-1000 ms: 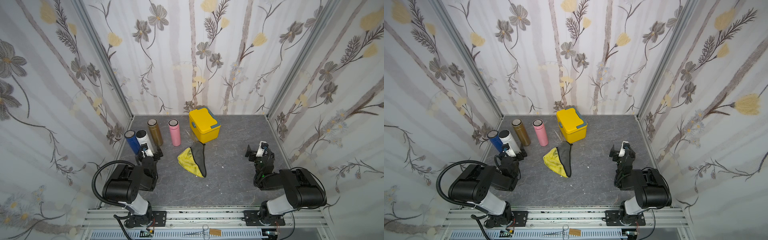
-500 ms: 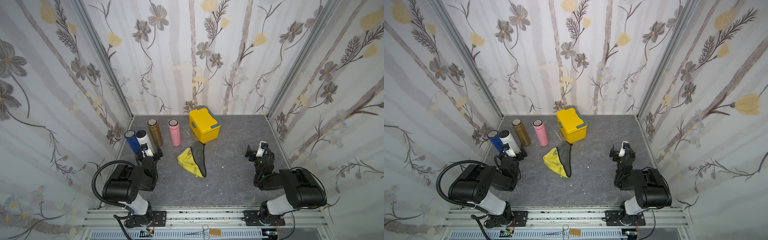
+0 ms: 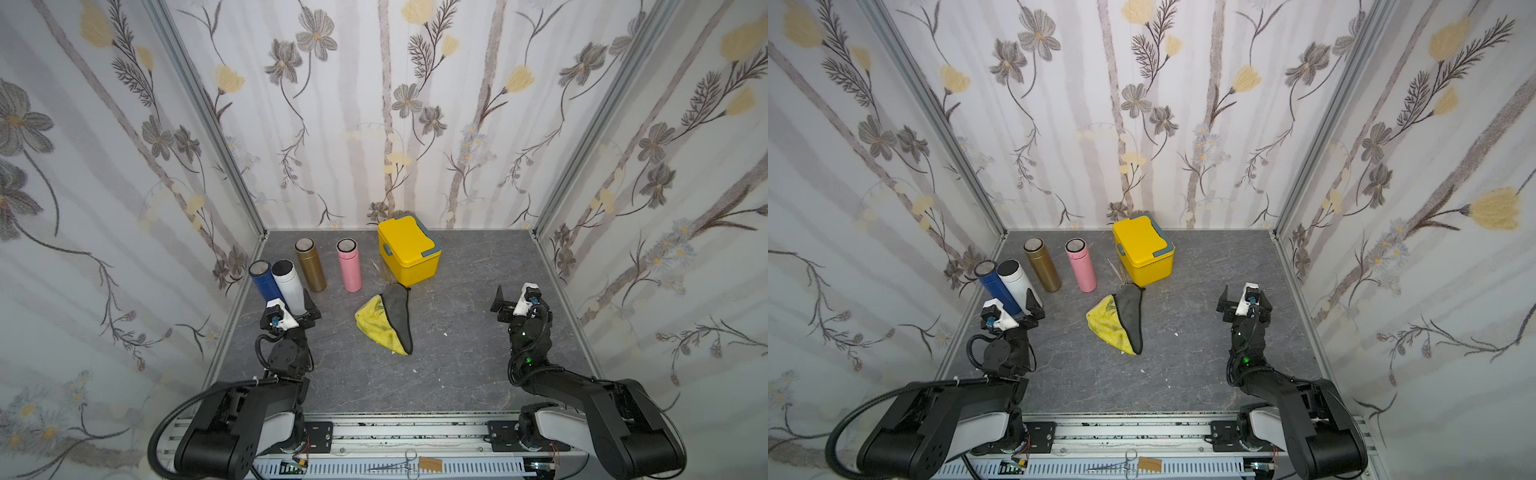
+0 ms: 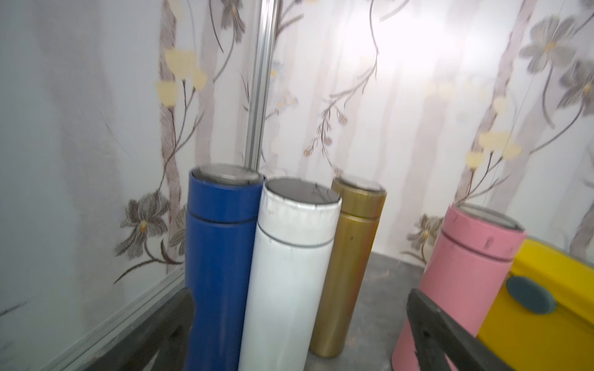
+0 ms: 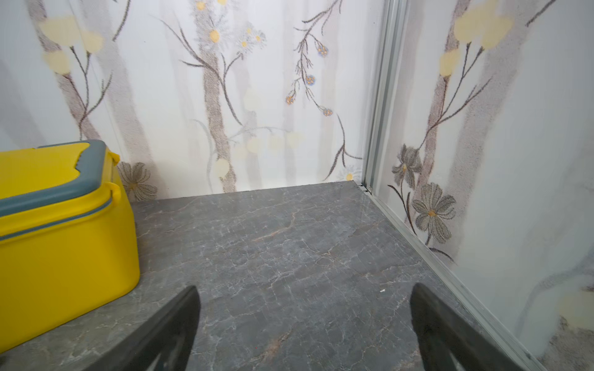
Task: Wipe the surface of the thermos
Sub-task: Pick up the cleaning item at the center of the board.
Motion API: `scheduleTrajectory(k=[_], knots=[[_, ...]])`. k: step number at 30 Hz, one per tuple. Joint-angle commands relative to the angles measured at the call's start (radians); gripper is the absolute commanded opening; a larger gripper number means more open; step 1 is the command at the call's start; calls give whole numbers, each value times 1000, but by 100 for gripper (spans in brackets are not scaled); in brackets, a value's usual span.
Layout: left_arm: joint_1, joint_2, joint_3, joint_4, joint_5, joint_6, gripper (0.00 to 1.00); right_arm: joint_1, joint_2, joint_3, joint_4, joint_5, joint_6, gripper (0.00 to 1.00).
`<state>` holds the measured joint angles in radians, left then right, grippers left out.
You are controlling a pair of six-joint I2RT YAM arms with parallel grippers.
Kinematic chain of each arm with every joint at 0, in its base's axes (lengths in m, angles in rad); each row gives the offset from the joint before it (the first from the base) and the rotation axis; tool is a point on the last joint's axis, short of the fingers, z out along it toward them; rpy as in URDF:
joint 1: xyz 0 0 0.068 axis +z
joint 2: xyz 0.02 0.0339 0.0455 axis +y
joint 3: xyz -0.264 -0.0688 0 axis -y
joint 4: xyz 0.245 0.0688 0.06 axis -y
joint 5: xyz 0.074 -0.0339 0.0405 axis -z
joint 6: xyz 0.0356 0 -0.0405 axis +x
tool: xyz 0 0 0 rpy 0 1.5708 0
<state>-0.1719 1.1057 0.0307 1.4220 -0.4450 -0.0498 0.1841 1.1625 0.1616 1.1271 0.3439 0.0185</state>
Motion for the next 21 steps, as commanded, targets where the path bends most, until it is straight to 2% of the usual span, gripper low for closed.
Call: scheduleTrajectory(k=[1,2,4,7,9,11,14,18,21], knots=[[-2,-204,118,-520,-34,-123,100,12,-95,53,-210,-22,78,100],[-1,-261,141,-624,-36,-163,100,11,-127,77,-280,-23,158,100],[0,-343,130,-703,-7,-265,100,9,-176,129,-416,-66,290,100],[2,-440,128,-801,166,-289,100,2,-227,222,-645,-251,406,100],[4,-474,117,-839,318,-252,100,-1,-247,212,-614,-357,385,100],[7,-505,85,-821,393,-270,100,-9,-268,178,-587,-397,424,100],[14,-566,43,-842,364,-337,100,-32,-307,123,-558,-405,523,100],[26,-663,4,-928,229,-424,100,-93,-353,75,-581,-419,621,100],[31,-745,-58,-897,256,-441,100,-115,-374,65,-607,-429,653,100]])
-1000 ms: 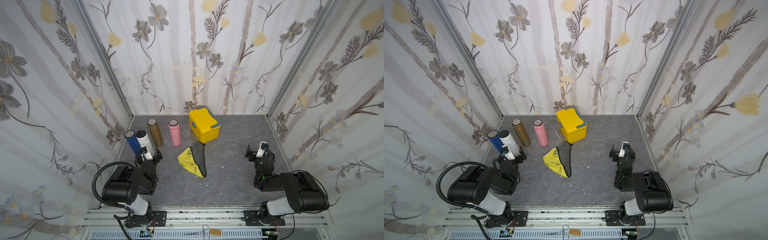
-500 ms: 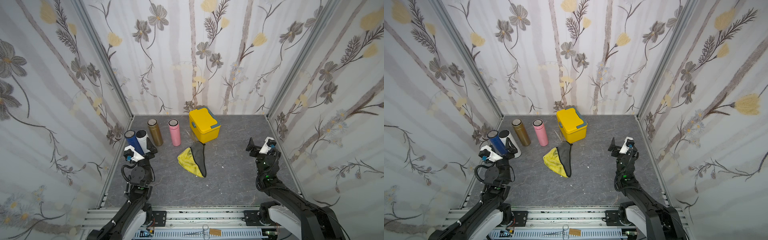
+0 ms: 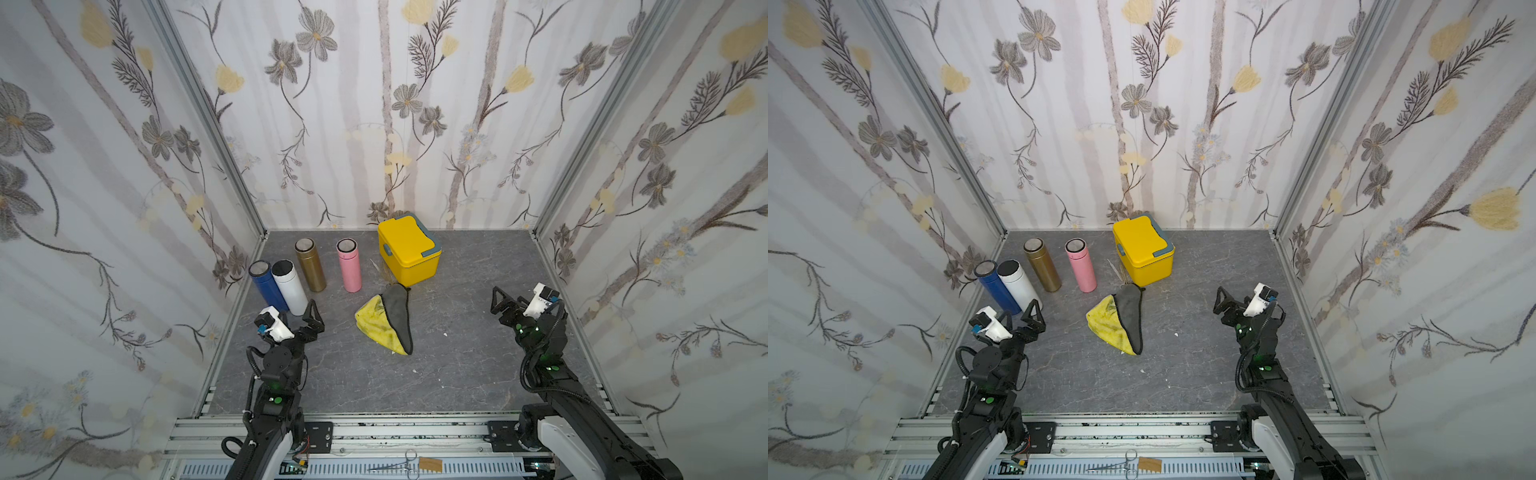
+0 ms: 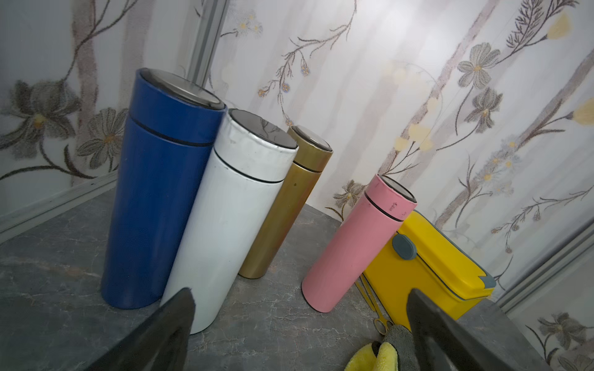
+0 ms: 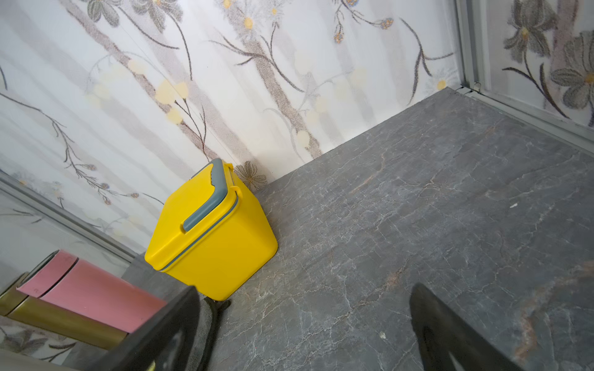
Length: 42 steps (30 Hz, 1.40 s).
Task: Wipe the surface of the thermos
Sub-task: Pick up the cleaning item at the center of the board.
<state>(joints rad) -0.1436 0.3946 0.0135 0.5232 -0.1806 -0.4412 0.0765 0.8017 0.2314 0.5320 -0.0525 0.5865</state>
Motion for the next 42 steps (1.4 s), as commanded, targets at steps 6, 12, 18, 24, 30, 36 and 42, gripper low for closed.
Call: scheduleTrajectory(k=[6,12,18,24,30,36,42], knots=[[3,-76,-84,24,-36,-73,100,-4,86,4,32,-223,111,100],[2,-46,-83,46,-21,-75,100,268,241,149,-129,-67,14,100],[2,31,-68,81,-13,-77,100,542,465,301,-168,115,2,100],[2,186,-26,136,8,-74,100,692,775,583,-303,165,-22,100],[3,291,8,159,21,-71,100,737,1025,846,-466,207,-48,100],[2,306,11,165,13,-75,100,791,1189,1043,-608,218,-90,100],[3,317,13,169,15,-75,100,836,1277,1157,-681,227,-135,100]])
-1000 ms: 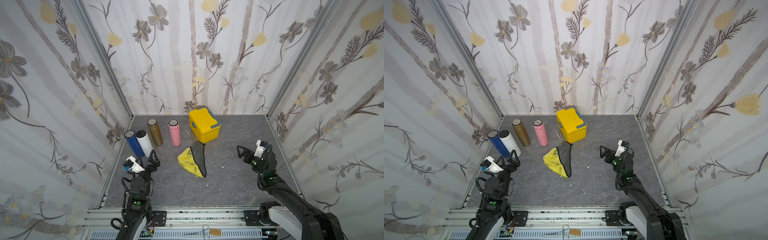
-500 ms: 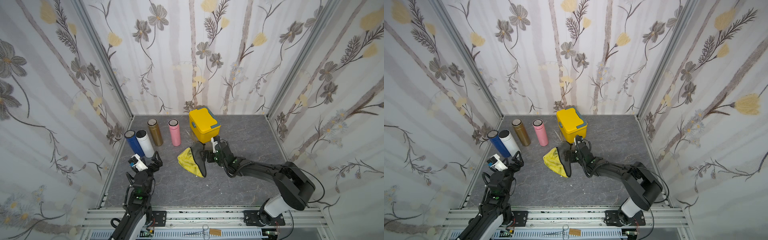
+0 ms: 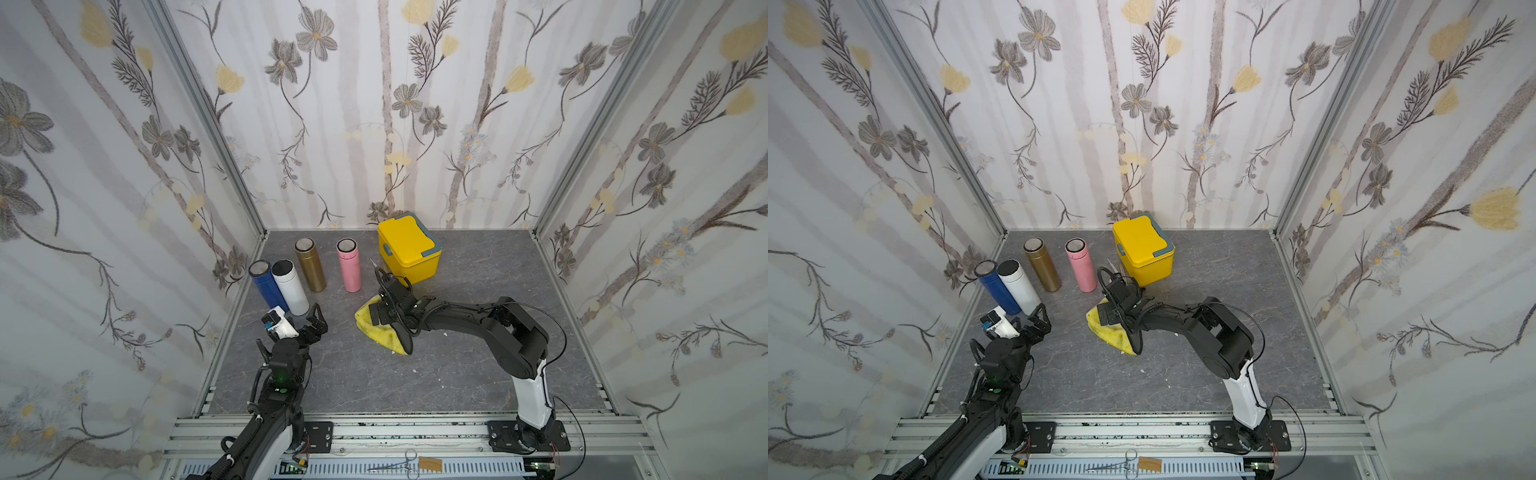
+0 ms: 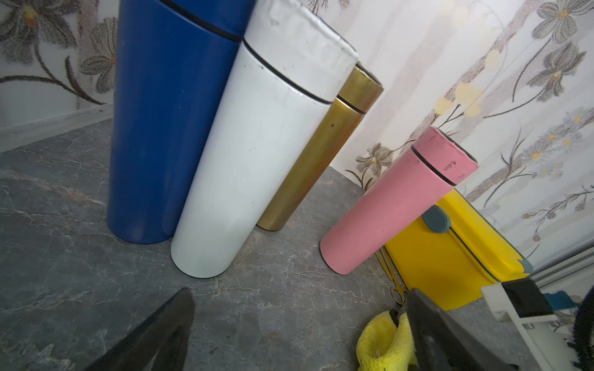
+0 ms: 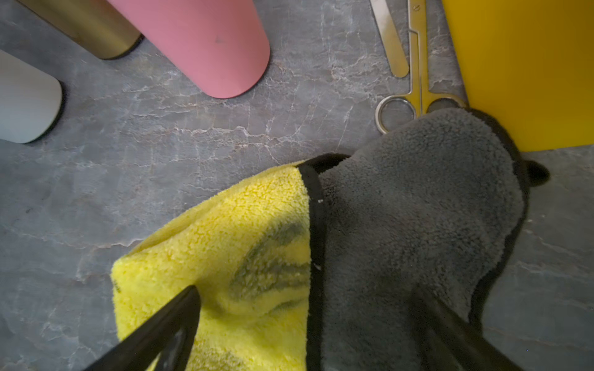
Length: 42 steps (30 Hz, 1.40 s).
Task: Wipe the surface of the thermos
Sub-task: Pick up the cleaning item at the center of the board.
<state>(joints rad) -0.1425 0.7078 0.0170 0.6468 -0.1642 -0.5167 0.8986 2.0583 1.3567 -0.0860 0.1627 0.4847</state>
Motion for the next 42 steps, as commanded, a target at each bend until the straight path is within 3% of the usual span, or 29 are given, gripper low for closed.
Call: scheduleTrajectory(k=[1,8,16,19,22,25,32,42], knots=[[1,5,10,47,0,0,100,16,36,49,-77,12,-35,100],[2,-1,6,46,0,1,100,15,173,131,-194,52,-42,100],[1,-4,5,48,0,0,100,50,214,29,-198,50,-50,100],[1,-4,5,48,0,1,100,52,193,-35,-157,-1,-54,85],[1,-5,6,46,-3,-1,100,52,167,-77,-134,-45,-57,55],[1,-5,5,42,-8,-3,100,52,132,-113,-120,-64,-52,34],[1,17,16,34,-24,-12,100,52,-51,-226,-66,-64,-33,0],[0,56,34,42,15,3,100,17,-453,-424,31,105,12,0]])
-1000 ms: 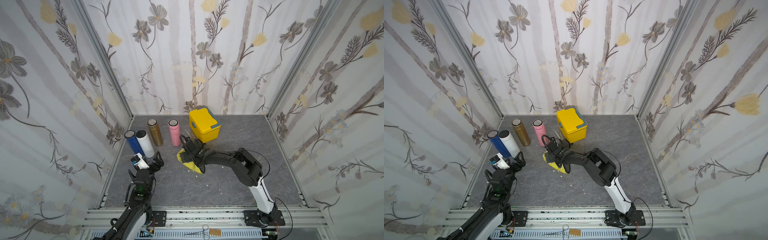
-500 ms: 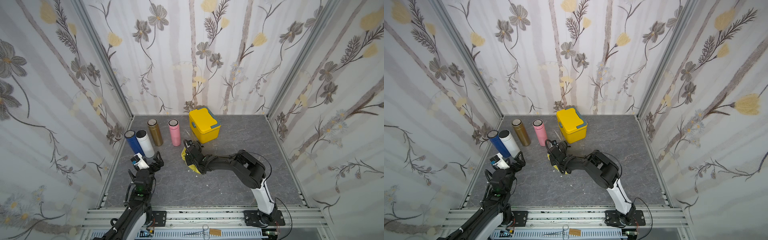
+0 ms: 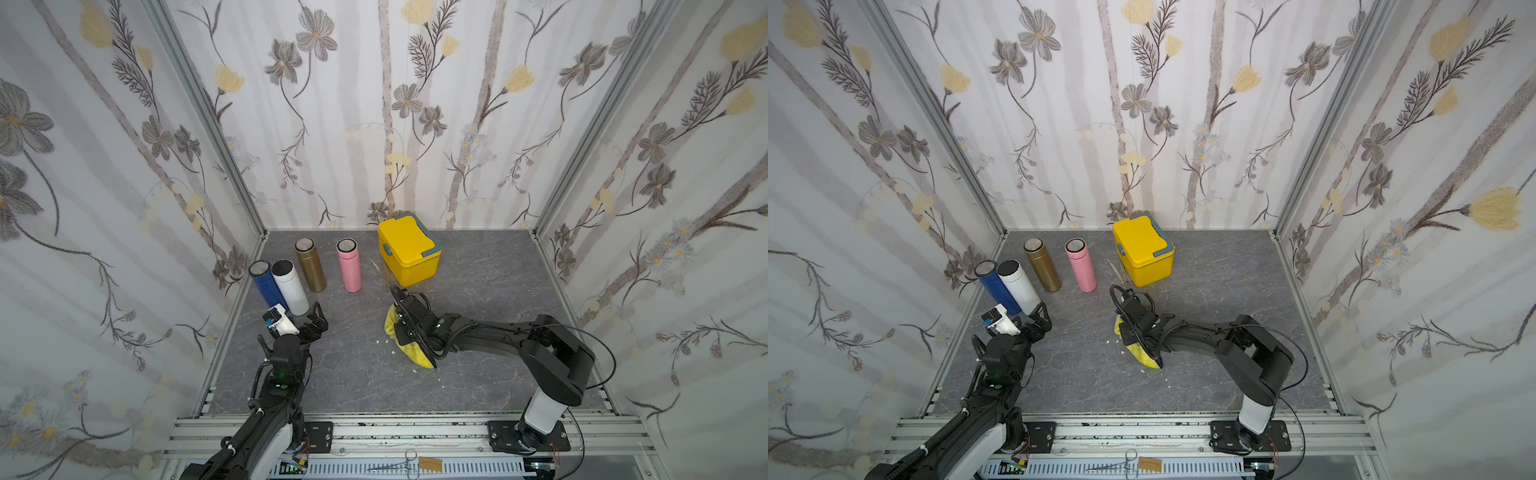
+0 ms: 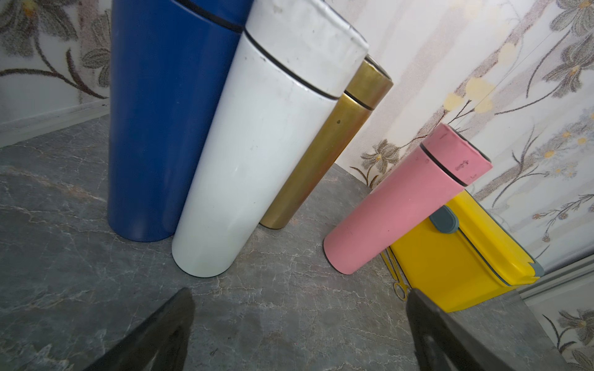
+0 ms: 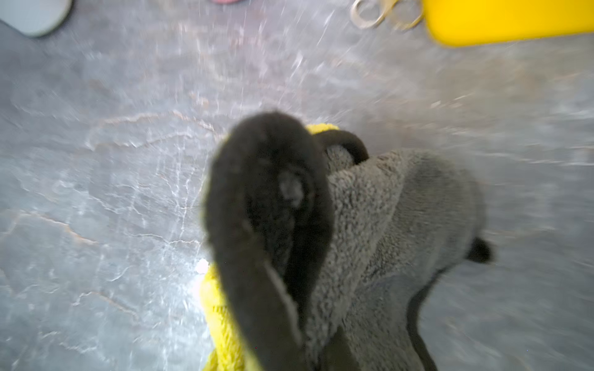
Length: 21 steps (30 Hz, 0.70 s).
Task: Wipe the surface of the thermos
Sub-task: Pick up the cleaning item at the center of the board, then pick up the thermos from the center of the board.
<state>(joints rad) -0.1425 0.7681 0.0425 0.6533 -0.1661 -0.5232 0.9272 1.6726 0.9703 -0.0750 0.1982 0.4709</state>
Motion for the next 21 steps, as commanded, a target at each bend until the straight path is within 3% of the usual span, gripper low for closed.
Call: scheduleTrajectory(k=[1,6,13,17,21], knots=[[1,-11,7,36,26,13,100,-22,-139,-67,36,85,27,0],[0,-56,-11,45,57,28,100,-115,-359,-196,85,180,50,0],[-6,-59,3,68,151,46,100,-351,-594,-330,96,271,58,0],[-31,-37,114,-69,198,64,100,-479,-678,-396,132,294,61,0],[-96,0,227,-158,195,96,100,-586,-671,-431,198,291,55,0]])
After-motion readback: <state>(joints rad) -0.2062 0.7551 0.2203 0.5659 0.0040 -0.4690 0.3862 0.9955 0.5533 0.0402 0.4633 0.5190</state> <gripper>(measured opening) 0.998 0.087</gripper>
